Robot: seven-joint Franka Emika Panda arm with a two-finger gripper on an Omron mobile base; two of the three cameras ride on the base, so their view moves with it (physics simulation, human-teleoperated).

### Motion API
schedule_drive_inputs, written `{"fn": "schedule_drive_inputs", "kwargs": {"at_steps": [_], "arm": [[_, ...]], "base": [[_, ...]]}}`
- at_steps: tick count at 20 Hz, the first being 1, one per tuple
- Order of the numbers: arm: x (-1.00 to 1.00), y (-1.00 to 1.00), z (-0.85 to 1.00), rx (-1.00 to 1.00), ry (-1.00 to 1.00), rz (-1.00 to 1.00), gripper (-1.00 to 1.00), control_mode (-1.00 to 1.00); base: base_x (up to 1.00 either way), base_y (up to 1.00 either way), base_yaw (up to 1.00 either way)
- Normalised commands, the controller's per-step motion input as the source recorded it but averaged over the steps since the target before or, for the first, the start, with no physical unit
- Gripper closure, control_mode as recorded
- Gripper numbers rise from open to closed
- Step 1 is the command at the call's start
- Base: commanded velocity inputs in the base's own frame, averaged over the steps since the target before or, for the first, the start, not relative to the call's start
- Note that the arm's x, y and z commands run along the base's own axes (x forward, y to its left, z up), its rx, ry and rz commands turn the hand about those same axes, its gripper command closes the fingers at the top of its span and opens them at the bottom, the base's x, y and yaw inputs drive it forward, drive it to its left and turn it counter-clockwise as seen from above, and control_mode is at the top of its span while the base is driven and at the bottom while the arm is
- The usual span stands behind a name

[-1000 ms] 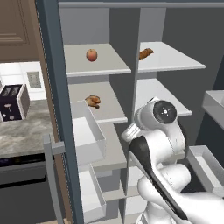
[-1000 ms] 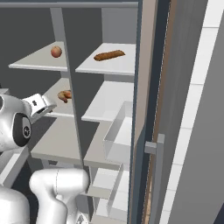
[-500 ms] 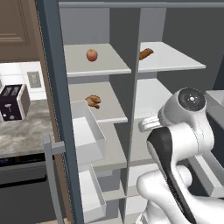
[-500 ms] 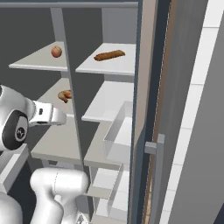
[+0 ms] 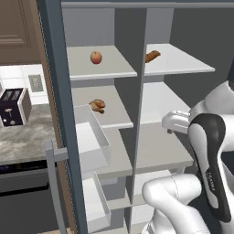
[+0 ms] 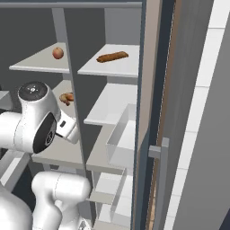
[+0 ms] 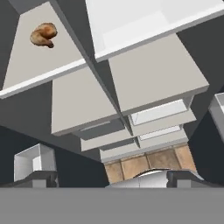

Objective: There's a chicken drumstick in the fridge that needs to be moved to the freezer for freezing. Pick up the chicken drumstick from the fridge, place it on any shelf in the freezer, and close the fridge and freezer doors when done.

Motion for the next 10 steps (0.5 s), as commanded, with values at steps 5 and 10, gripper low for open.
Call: {"fn": "schedule_drive_inputs", "kwargs": {"at_steps": [5, 10], "arm": [[0.0, 0.09, -0.07, 0.09, 0.12, 0.0, -1.0, -1.0], [0.0, 0.22, -0.1, -0.26, 0.05, 0.0, -1.0, -1.0]], "base": [[0.0, 0.0, 0.0], [0.0, 0.0, 0.0]]}}
